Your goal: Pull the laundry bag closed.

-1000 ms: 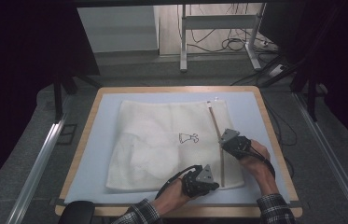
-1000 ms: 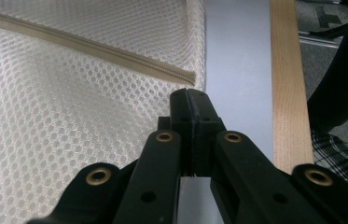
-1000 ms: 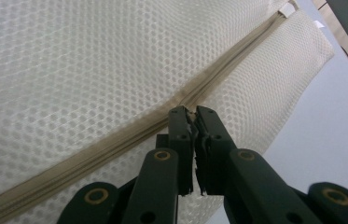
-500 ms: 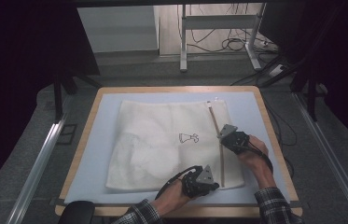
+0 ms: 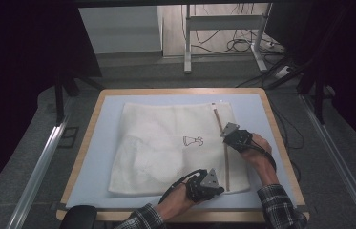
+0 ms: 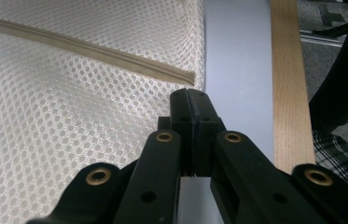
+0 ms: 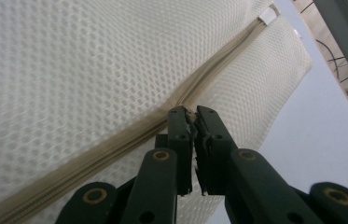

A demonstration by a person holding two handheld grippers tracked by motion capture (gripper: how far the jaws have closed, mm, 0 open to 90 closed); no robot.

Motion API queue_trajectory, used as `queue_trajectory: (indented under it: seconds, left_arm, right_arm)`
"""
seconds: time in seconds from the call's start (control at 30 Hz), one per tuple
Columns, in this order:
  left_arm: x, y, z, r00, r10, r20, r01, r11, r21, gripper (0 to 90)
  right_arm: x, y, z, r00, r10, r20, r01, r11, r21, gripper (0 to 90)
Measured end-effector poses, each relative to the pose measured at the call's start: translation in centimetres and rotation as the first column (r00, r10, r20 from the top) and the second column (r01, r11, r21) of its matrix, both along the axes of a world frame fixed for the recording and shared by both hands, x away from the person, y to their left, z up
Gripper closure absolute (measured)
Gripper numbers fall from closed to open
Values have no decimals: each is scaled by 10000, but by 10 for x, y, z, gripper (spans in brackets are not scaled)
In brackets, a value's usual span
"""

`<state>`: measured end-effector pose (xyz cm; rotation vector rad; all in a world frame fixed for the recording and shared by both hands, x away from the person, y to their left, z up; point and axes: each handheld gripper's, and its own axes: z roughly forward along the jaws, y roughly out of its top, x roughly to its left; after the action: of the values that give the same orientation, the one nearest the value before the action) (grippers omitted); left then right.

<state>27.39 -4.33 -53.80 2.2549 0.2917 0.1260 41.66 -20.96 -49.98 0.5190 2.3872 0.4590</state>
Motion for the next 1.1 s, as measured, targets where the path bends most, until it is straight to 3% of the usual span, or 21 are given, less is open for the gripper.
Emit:
queue_trajectory:
  seconds: [0.57, 1.1]
  left_arm:
    - [0, 0, 0, 10000, 3, 16, -3, 10000, 11, 900]
    - [-1, 0, 0, 10000, 14, 70, -14, 10000, 54, 900]
  right_arm:
    - [20, 8, -5, 9996, -226, 163, 230, 9995, -237, 841]
    - [39, 25, -6, 9988, -470, 138, 469, 9989, 13, 836]
